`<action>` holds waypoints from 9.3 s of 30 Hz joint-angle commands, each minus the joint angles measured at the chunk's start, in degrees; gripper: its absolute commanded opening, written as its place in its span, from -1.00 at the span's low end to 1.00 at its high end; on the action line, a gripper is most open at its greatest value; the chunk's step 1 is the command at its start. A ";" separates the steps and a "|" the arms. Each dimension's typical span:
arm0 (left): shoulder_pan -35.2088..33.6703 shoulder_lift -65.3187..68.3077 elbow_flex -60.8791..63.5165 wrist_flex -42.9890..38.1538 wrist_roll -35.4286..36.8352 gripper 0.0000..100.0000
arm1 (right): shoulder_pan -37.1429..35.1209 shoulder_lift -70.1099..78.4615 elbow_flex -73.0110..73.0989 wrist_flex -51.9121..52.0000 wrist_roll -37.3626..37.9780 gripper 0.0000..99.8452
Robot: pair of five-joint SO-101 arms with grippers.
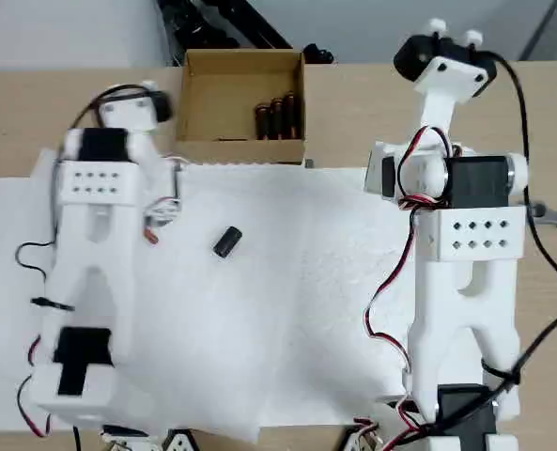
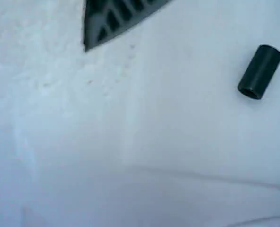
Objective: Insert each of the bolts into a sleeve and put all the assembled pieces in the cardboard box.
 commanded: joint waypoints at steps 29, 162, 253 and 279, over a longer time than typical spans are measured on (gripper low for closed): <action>-8.35 10.20 -2.42 -16.79 22.77 -0.85 | -22.73 -1.98 19.69 -13.85 -6.15 -0.39; -6.77 -29.98 -4.62 -2.20 5.98 -0.99 | -24.13 14.90 -10.99 2.07 -16.09 -0.99; 27.87 -56.88 27.12 -42.81 5.63 -0.99 | -33.19 -61.14 84.66 -83.47 10.20 -0.99; 27.52 -56.88 34.07 -46.77 3.43 -0.99 | -33.19 -61.32 84.66 -83.21 10.02 -0.99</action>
